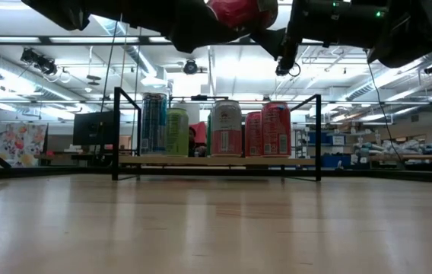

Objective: Place canned beverage on shelf
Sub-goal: Put the red-black soda can on the shelf

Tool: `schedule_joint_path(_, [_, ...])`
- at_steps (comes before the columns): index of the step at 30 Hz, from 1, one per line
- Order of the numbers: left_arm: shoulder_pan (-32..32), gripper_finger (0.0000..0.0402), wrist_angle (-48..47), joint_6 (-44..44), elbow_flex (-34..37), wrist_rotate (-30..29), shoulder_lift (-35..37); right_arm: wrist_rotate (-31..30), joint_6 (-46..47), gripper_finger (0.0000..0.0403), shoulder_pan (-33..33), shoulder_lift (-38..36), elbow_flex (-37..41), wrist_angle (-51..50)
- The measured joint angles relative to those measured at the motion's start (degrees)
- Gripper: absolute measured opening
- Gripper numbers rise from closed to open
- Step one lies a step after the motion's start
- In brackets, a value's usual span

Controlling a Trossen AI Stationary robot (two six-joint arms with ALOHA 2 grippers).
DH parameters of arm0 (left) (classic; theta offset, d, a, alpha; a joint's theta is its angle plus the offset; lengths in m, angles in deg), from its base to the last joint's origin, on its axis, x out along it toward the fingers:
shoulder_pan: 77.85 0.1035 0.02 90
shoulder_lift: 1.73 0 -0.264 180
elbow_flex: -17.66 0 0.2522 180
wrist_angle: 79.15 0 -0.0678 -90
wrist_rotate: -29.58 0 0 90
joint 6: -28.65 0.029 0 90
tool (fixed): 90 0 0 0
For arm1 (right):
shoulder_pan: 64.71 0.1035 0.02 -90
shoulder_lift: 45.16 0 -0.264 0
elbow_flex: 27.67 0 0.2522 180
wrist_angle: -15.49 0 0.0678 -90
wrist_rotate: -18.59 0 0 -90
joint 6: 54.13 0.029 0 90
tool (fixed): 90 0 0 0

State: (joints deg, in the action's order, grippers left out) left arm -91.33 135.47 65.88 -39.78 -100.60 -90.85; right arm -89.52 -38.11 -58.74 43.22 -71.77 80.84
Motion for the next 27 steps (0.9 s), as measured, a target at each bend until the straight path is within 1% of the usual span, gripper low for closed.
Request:
schedule_joint_path(4, [0.0,0.0332,-0.1,-0.2,0.0,-0.1,0.0,0.0,-1.4,0.0374,0.0,-0.8,0.0,-1.2])
schedule_joint_path(6, [0.0,0.0332,0.0,-0.3,0.0,-0.3,0.0,1.0,-1.8,0.0376,-0.3,-1.0,0.0,-1.2])
schedule_joint_path(12, [0.0,0.0331,0.6,-0.3,-0.1,-0.9,0.0,8.3,3.8,0.0398,-3.3,-1.1,0.1,-1.0])
schedule_joint_path(15, [0.1,0.0331,0.5,-0.3,-0.1,-0.9,0.0,11.8,6.7,0.0397,-5.0,-1.1,0.1,-0.5])
schedule_joint_path(19, [0.0,0.0331,0.6,-0.1,-0.1,-1.4,0.0,14.8,7.4,0.0398,-6.3,-1.2,0.1,-0.2])
schedule_joint_path(27, [-0.7,0.0331,-0.4,-0.9,-0.1,-4.6,1.4,13.6,6.7,0.0399,-8.1,-3.5,1.2,-0.5])
